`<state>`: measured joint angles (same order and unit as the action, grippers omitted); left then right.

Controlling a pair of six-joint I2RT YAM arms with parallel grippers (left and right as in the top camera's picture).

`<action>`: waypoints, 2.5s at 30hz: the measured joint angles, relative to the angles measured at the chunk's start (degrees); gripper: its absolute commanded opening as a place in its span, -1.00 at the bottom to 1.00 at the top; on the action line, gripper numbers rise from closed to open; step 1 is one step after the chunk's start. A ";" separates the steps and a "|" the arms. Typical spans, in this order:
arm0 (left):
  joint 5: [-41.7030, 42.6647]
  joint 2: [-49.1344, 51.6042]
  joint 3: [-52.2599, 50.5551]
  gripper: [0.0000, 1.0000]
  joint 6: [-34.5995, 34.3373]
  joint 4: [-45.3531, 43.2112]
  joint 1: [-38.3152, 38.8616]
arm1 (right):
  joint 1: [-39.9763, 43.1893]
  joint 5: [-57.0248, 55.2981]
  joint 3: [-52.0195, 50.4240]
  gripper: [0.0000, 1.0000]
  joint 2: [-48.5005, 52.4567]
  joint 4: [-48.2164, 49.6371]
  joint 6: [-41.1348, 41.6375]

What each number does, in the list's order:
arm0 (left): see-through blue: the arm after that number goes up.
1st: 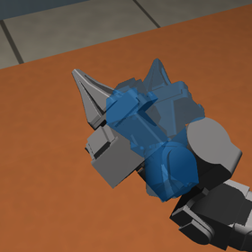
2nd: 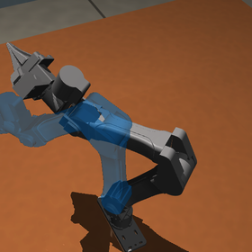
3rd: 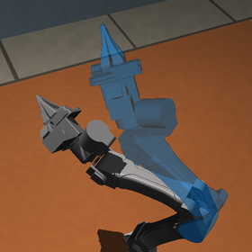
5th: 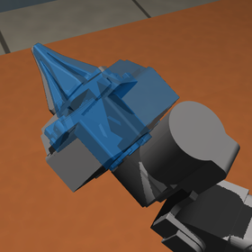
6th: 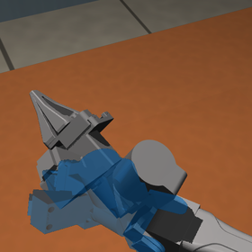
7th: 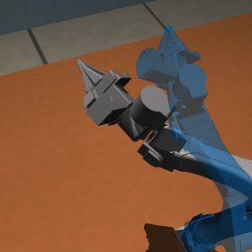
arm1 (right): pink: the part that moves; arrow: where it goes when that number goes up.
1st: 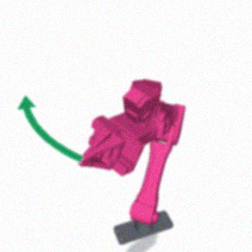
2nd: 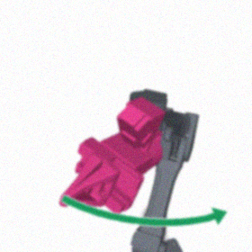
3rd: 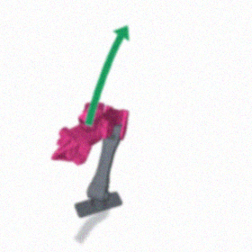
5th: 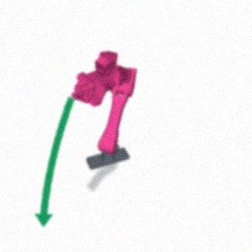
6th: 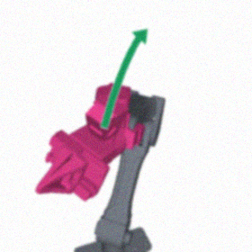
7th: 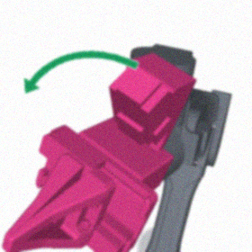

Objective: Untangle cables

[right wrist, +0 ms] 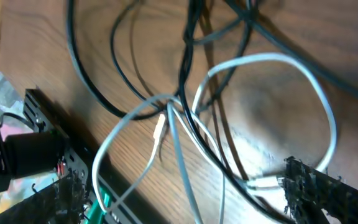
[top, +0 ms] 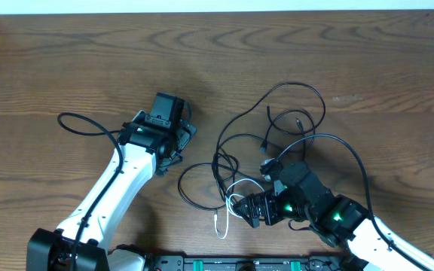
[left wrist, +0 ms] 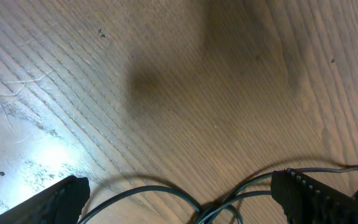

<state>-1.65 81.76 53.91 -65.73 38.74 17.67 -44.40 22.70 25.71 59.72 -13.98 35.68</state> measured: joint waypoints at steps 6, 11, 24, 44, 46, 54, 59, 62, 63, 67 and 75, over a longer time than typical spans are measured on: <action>0.00 0.00 0.00 0.95 0.00 0.00 0.00 | -0.87 -0.17 0.09 0.99 0.17 3.87 -1.73; 0.00 0.00 0.00 0.95 0.02 0.02 0.00 | -2.97 0.15 0.11 0.99 4.26 5.70 0.61; 0.00 0.00 0.00 0.95 0.00 0.02 0.00 | -8.35 -0.42 4.76 0.54 8.11 -1.29 3.45; 0.00 0.00 0.00 0.96 0.00 0.02 0.00 | -10.99 2.43 15.41 -0.98 15.56 -2.56 -4.81; 0.00 0.00 0.00 0.96 0.00 0.00 0.00 | -10.43 5.38 19.17 -0.98 14.67 -3.21 -6.80; 0.02 0.00 0.00 0.96 0.00 0.02 0.00 | -6.86 5.68 34.69 -0.99 4.31 -19.04 -18.34; 0.00 0.00 0.00 0.96 0.00 0.00 0.00 | -1.88 -4.70 39.50 -0.98 -0.70 -27.45 -23.28; 0.00 0.00 0.00 0.96 0.00 0.02 0.00 | 3.17 -13.09 41.31 -0.98 -3.80 -30.12 -24.63; 0.00 0.00 0.00 0.96 0.02 0.00 0.00 | 4.81 -15.50 41.64 -0.99 -4.72 -30.21 -24.85; 0.00 0.00 0.00 0.96 0.00 0.02 0.00 | 12.26 -25.20 42.64 -0.98 -8.39 -27.61 -25.62; 0.00 0.00 0.00 0.96 0.00 0.02 0.00 | 25.97 -37.18 43.82 -0.98 -10.10 -26.67 -26.86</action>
<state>-1.65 81.76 53.91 -65.73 38.76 17.67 -18.44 -14.48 69.54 49.63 -40.64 8.82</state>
